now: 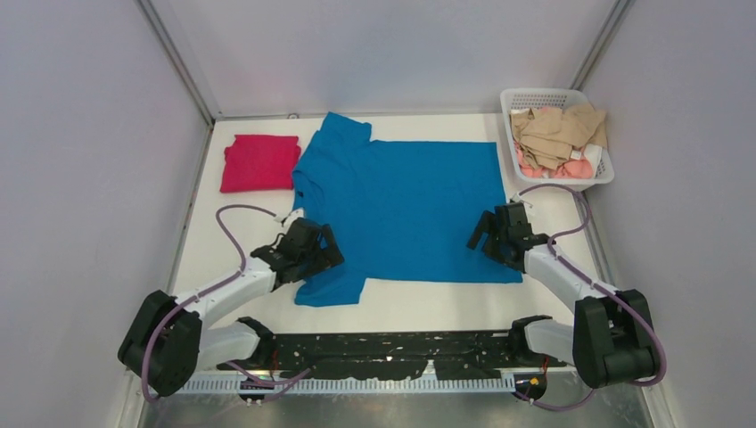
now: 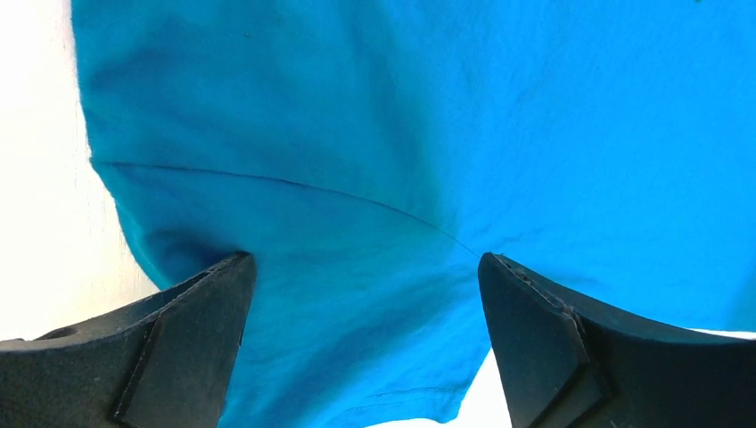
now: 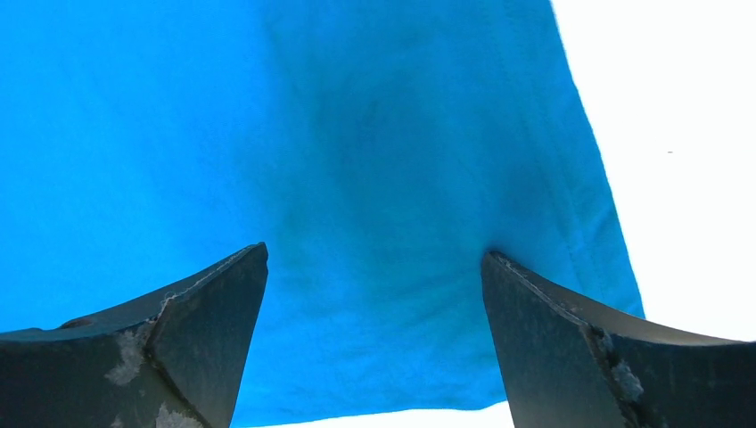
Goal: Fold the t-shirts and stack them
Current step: Flatten out the tshirt, then grab the side of the flattened tshirt closest away from the robot with both arms
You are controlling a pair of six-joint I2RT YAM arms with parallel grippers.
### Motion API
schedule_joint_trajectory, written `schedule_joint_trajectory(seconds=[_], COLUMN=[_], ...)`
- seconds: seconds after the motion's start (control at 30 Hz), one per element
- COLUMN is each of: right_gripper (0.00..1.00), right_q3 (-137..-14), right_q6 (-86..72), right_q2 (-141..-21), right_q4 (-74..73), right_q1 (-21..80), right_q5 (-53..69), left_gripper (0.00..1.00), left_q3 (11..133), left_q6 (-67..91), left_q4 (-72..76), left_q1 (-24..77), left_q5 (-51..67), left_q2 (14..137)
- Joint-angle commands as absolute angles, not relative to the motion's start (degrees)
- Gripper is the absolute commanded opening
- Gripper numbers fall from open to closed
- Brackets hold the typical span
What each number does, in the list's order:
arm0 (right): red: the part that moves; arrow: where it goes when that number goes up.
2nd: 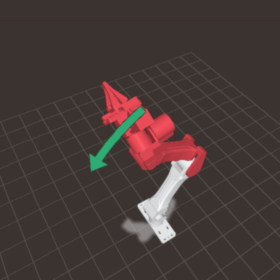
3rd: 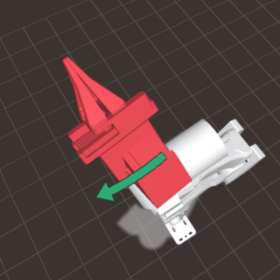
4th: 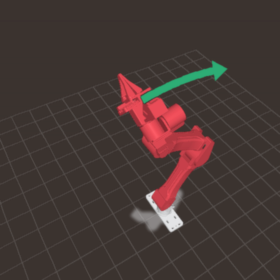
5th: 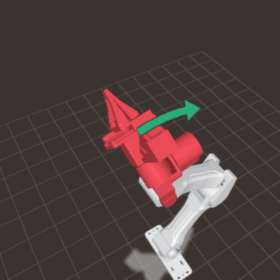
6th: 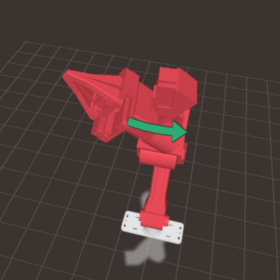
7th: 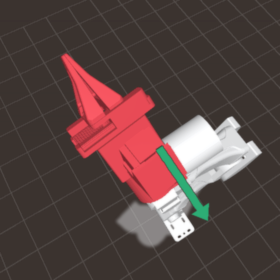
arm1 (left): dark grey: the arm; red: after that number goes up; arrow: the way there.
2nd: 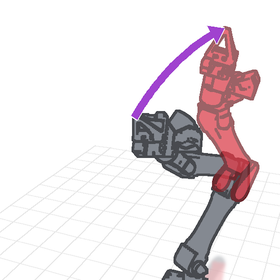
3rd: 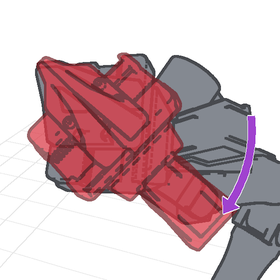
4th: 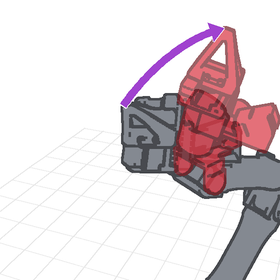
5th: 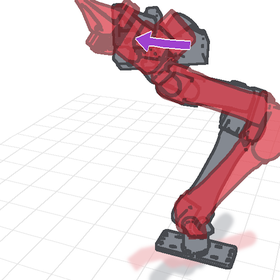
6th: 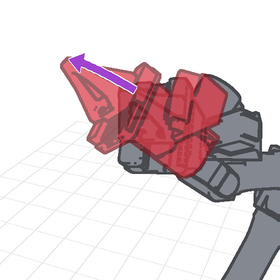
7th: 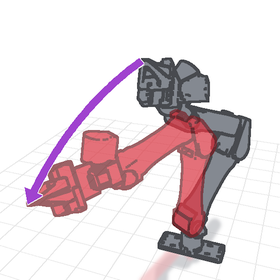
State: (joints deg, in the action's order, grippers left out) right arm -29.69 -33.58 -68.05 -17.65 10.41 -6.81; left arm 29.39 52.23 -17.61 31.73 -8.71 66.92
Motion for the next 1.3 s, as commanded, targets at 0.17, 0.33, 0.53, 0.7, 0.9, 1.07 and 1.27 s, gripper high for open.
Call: schedule_joint_trajectory(seconds=[0.17, 0.33, 0.53, 0.7, 0.9, 1.07, 1.27], right_gripper=[0.95, 0.95, 0.95, 0.95, 0.95, 0.95, 0.95], right_q3=[-28.9, -30.9, -29.9, -27.6, -27.0, -27.2, -27.8], right_q6=[-31.0, -30.7, -38.8, -42.4, -42.0, -41.1, -40.3], right_q2=[-59.1, -49.3, -38.7, -34.3, -34.8, -37.3, -38.5], right_q4=[-20.6, -25.7, -35.5, -37.6, -37.1, -36.6, -36.5], right_q1=[8.6, 8.5, 8.5, 8.4, 8.5, 8.4, 8.4], right_q5=[-8.0, -9.4, -20.1, -22.3, -21.8, -21.6, -21.5], left_gripper=[1.0, 1.0, 1.0, 0.99, 0.7, 0.48, 0.37], left_q3=[25.9, 28.2, 26.6, 21.1, 13.7, 11.5, 12.4], left_q6=[52.5, 50.6, 55.7, 59.8, 61.0, 61.9, 60.7], left_q4=[-23.2, -27.8, -43.9, -50.8, -44.0, -40.7, -41.2], left_q1=[31.5, 31.5, 31.6, 31.6, 31.6, 31.6, 31.6], left_q5=[-8.1, -7.9, -11.9, -9.9, -3.0, -5.2, -4.6], left_q2=[60.9, 52.6, 40.8, 31.6, 24.6, 25.3, 27.9])
